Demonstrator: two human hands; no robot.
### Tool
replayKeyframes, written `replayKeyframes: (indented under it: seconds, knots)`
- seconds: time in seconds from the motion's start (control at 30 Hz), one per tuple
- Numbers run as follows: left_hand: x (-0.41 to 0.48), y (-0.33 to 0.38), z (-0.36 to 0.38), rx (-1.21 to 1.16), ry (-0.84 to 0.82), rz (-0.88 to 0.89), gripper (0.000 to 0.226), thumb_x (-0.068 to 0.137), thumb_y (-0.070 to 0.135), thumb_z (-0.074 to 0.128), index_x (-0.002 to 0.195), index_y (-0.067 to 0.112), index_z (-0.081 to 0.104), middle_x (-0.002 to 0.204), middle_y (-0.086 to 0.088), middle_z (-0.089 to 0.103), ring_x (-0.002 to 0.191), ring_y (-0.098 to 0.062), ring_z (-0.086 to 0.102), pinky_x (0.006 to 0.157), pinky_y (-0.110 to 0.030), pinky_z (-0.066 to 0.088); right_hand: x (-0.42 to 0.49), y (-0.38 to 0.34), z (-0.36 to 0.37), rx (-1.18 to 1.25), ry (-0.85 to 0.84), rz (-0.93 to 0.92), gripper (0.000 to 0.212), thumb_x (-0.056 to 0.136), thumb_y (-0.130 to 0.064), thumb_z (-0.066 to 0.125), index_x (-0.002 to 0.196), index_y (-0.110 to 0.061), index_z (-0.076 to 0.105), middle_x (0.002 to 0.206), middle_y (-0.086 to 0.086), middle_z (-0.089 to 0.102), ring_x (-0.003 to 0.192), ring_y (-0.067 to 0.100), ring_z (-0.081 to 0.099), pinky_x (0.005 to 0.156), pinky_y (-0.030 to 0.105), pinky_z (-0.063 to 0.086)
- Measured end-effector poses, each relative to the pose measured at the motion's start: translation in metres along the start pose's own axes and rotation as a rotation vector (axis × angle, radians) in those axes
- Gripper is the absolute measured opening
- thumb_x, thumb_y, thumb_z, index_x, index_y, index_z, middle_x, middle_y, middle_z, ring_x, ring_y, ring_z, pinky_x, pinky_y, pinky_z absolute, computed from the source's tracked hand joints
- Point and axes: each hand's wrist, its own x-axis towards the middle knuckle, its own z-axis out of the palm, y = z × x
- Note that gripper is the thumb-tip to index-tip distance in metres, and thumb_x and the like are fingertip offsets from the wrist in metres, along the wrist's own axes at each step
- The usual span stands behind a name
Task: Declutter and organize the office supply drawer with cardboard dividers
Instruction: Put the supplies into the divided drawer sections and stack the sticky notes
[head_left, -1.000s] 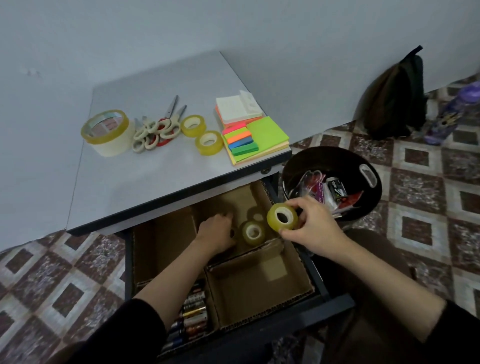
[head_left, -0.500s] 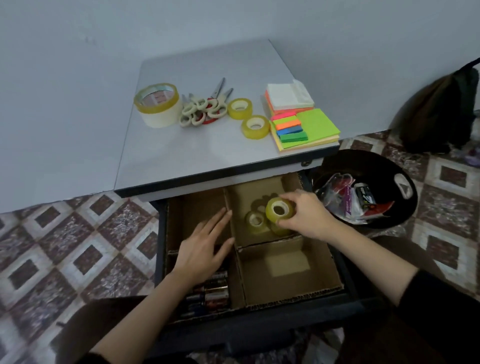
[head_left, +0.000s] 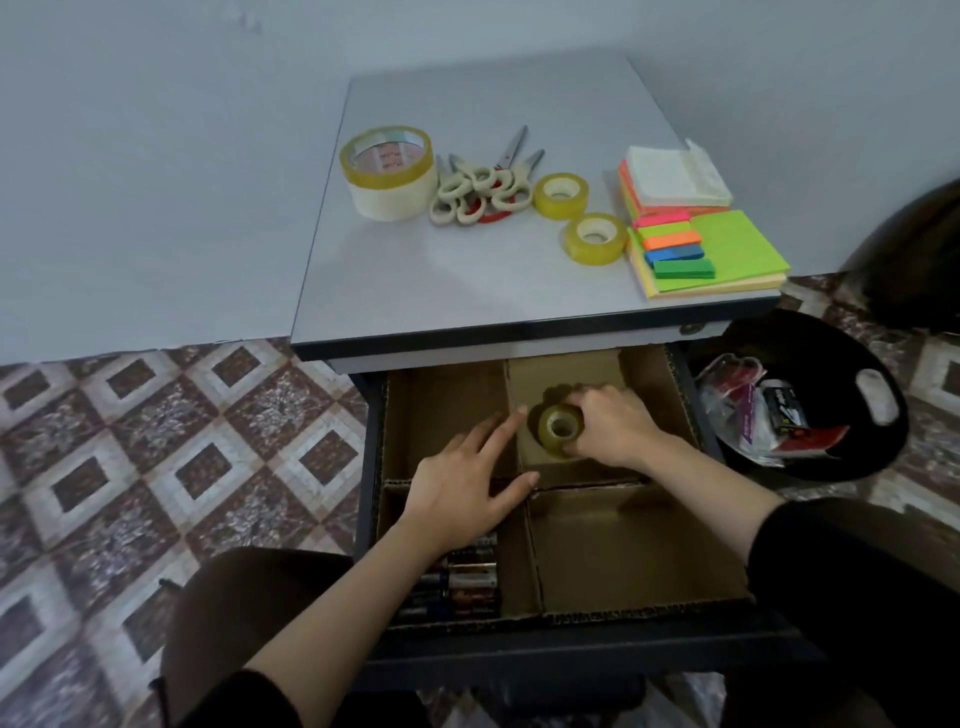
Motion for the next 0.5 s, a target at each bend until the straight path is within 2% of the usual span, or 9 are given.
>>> replayKeyframes:
  seconds: [0.17, 0.37, 0.5]
  knots:
    - [-0.0008, -0.0004, 0.0009, -0.007, 0.0, -0.005, 0.067, 0.09, 0.063, 0.025, 0.145, 0.043, -0.008, 0.148, 0.001, 0.031, 0.126, -0.019, 0.042, 0.08, -0.03, 0.048, 0.0013, -0.0003, 0.0032, 0.0, -0.013, 0.025, 0.056, 0.078, -0.032, 0.071, 0.128, -0.016, 0.052, 0.118, 0.005, 0.062, 0.109, 0.023, 0.057, 0.095, 0.034, 0.042]
    - [-0.0002, -0.0011, 0.0028, 0.013, 0.014, 0.012, 0.067, 0.091, 0.062, 0.024, 0.145, 0.042, -0.009, 0.145, 0.001, 0.035, 0.123, -0.017, 0.044, 0.075, -0.027, 0.046, -0.0007, -0.0041, 0.0033, -0.027, -0.044, 0.038, 0.066, 0.076, -0.034, 0.074, 0.133, -0.014, 0.045, 0.119, 0.008, 0.06, 0.11, 0.026, 0.057, 0.092, 0.035, 0.044]
    - [-0.0007, -0.0019, 0.0039, 0.008, 0.028, 0.023, 0.067, 0.09, 0.063, 0.024, 0.145, 0.041, -0.009, 0.141, 0.001, 0.04, 0.119, -0.016, 0.047, 0.073, -0.025, 0.045, -0.0014, -0.0088, 0.0032, -0.043, -0.036, 0.039, 0.061, 0.079, -0.026, 0.072, 0.132, -0.011, 0.044, 0.119, 0.01, 0.059, 0.109, 0.028, 0.057, 0.089, 0.034, 0.044]
